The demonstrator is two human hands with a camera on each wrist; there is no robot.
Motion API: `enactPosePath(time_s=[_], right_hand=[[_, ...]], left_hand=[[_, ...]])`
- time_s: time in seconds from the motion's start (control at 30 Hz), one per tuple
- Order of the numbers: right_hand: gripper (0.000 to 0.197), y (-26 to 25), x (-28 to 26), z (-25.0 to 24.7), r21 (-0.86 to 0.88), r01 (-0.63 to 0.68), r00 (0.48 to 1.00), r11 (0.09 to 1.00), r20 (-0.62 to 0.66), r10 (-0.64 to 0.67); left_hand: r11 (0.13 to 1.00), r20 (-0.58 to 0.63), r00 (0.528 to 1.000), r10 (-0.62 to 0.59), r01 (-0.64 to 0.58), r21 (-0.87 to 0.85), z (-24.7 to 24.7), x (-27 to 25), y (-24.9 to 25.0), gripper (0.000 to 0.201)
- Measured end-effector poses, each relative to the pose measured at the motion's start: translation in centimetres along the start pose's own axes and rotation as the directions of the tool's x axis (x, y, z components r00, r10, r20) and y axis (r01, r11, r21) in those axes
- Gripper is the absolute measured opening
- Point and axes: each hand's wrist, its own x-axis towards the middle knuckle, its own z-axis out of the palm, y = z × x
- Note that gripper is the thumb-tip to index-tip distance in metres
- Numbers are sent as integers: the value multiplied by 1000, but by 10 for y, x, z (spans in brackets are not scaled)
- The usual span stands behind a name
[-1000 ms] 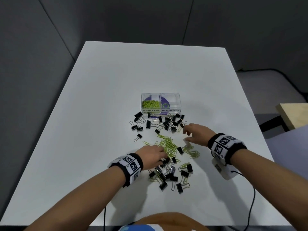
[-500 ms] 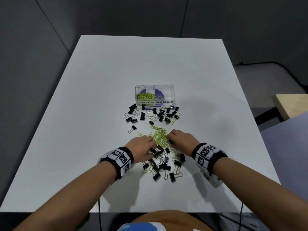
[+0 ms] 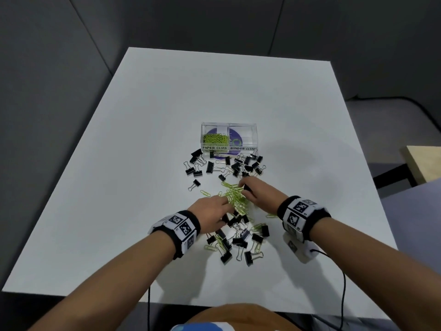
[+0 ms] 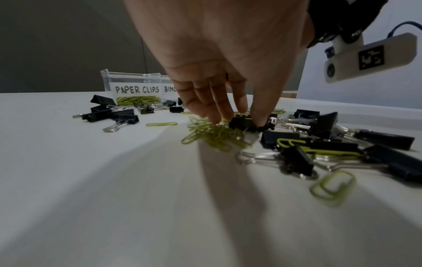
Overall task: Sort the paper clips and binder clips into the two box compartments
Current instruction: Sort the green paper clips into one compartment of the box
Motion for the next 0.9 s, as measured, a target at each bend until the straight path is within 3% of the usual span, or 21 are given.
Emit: enactPosePath(time_s=[0.13,0.27,0.43,0.77,0.9], right_hand=[[13,3,3,1,68,-12,1000,998,-8,13],[10,-2,-3,4,-118,44,996,992,85,-34],[36,3,-15,25,-346,245,952,906,263,-157],[28,2,-15,34,-339,212,963,916,231,-137],[10,-1,-17,22,-263,130,979,956,184,-82]], left_hand=[[1000,22,1000,-13,12,25,0,0,-1,40],[999,27,999,-35,35,25,1,1,-1,38],[999,35,999,-36,35,12,1,-2,-2,40],[978,21,991,-134,136,-161,-1,-5,0,22],[987,-52,994,-98,91,-134,1,-4,3,21]])
